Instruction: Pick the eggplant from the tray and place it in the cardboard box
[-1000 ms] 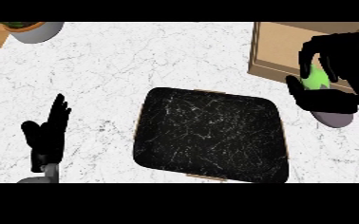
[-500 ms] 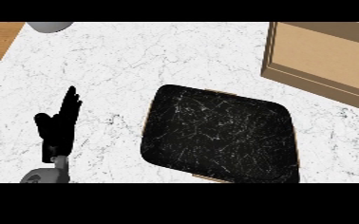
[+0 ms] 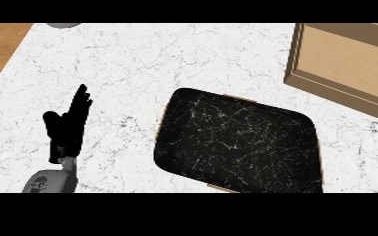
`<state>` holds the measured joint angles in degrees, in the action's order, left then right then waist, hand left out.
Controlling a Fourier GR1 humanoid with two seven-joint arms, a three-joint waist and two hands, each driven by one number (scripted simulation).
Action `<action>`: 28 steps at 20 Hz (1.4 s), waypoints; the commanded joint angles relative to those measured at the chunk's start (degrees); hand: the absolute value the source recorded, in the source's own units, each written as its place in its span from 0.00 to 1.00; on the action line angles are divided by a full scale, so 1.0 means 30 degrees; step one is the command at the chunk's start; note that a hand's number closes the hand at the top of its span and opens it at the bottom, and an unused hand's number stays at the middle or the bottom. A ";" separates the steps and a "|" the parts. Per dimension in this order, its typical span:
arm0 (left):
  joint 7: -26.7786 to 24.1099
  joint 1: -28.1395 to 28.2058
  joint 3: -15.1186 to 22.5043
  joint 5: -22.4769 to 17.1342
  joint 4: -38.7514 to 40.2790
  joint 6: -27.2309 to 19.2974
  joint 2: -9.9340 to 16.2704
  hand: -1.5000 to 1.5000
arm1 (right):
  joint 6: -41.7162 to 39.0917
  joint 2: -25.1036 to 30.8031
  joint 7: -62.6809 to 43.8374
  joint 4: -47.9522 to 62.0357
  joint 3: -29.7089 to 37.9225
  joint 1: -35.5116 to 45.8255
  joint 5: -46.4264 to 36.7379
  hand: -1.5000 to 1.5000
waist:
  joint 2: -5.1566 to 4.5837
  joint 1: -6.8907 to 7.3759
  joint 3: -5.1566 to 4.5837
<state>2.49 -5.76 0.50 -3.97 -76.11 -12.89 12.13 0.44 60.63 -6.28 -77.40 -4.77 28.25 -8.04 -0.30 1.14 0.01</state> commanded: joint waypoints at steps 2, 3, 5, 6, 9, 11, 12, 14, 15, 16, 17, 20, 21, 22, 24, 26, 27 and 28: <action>0.0273 0.0110 0.0183 0.0175 -0.0780 0.0271 0.0065 0.50 | 0.0382 -0.2066 0.3587 0.6086 -0.0316 0.2417 -0.2176 1.00 | -0.0072 0.0362 0.0014; -0.1034 -0.0736 0.0228 0.0735 0.1306 -0.0788 -0.1113 0.50 | -0.0172 -0.2240 0.3940 0.6824 -0.0508 0.3132 -0.2377 1.00 | -0.0110 0.0214 0.0000; 0.0340 -0.0388 0.0446 0.0464 0.0092 -0.0040 -0.0585 0.50 | -0.0049 -0.3061 0.4464 0.9045 -0.0654 0.4872 -0.3186 1.00 | -0.0097 0.0411 0.0009; -0.0515 -0.0591 -0.0044 0.0258 0.0522 0.0125 -0.0318 0.50 | 0.1279 -0.2842 0.5630 1.0453 -0.0629 0.4583 -0.4123 1.00 | -0.0214 0.0619 0.0020; 0.0007 -0.0796 0.0124 0.0690 0.0443 -0.0222 -0.0372 0.50 | 0.1289 -0.4119 0.5420 1.2891 -0.0030 0.5752 -0.3925 1.00 | -0.0131 0.0409 0.0021; -0.1042 -0.0004 0.0087 0.0445 0.0896 0.0027 -0.0780 0.50 | 0.1272 -0.4680 0.5794 1.4701 -0.0225 0.6250 -0.4489 1.00 | -0.0148 0.0457 0.0017; -0.0539 -0.0937 0.0197 0.0448 0.1040 0.0213 -0.0720 0.50 | 0.0988 -0.4784 0.5465 1.5714 -0.0388 0.6844 -0.4789 0.00 | -0.0225 0.0578 0.0024; -0.0380 -0.0200 0.0040 0.0392 0.0383 0.0347 -0.0290 0.50 | -0.0448 -0.4517 0.6405 1.6975 0.0753 0.7511 -0.3528 0.00 | -0.0231 0.0718 0.0043; 0.0216 -0.0615 0.0078 0.0417 -0.0017 0.0066 -0.0419 0.50 | -0.0031 -0.4514 0.8083 1.7699 0.1137 0.7006 -0.3340 0.00 | -0.0277 0.0726 0.0070; -0.0098 -0.0630 0.0297 0.0533 0.0252 0.0050 -0.0745 0.50 | 0.0027 -0.5691 0.7269 1.7863 0.0974 0.7949 -0.3456 0.00 | -0.0247 0.0699 0.0048; -0.0800 -0.1280 0.0308 0.0883 0.1487 -0.0436 -0.1219 0.50 | -0.0605 -0.4916 0.8829 1.8489 0.1492 0.7657 -0.3011 0.00 | -0.0398 0.0611 0.0061; -0.0138 -0.0405 0.0393 0.0730 0.0075 -0.0109 -0.0823 0.50 | -0.0914 -0.5277 1.0573 1.8957 0.2763 0.7793 -0.1838 0.00 | -0.0217 0.0590 0.0073; -0.0505 -0.1148 -0.0024 0.0501 0.1181 -0.0057 -0.0890 0.50 | -0.1268 -0.5054 1.1747 1.9194 0.3267 0.7627 -0.1339 0.00 | -0.0378 0.0542 0.0088; -0.0896 -0.0716 -0.0193 0.0402 0.1133 0.0380 -0.0451 0.50 | -0.1465 -0.5711 1.1724 1.9170 0.3447 0.7995 -0.1065 0.00 | -0.0277 0.0543 0.0064; -0.0195 -0.0669 0.0390 0.1039 0.0186 -0.0432 -0.0822 0.50 | -0.3293 -0.5022 1.2326 1.9544 0.4946 0.8155 0.0591 0.00 | -0.0216 0.0481 0.0104; -0.0207 -0.0286 0.0359 0.0894 0.0329 -0.0304 -0.0928 0.50 | -0.4218 -0.5030 1.2763 2.0183 0.5740 0.8029 0.1385 0.00 | -0.0184 0.0399 0.0080; -0.0974 -0.0249 0.0042 0.0666 0.0752 0.0063 -0.0711 0.50 | -0.4788 -0.4631 1.2497 2.0699 0.6327 0.8356 0.1903 0.00 | -0.0279 0.0502 0.0077; 0.0098 -0.0775 0.0418 0.0994 0.0417 -0.0274 -0.0875 0.50 | -0.5266 -0.4540 1.2318 2.1051 0.6624 0.8321 0.2192 0.00 | -0.0214 0.0346 0.0078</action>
<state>1.47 -7.65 1.03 -1.65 -74.37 -13.38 9.80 -10.01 45.87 29.41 -17.73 10.38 52.35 -6.16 -1.01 2.48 0.24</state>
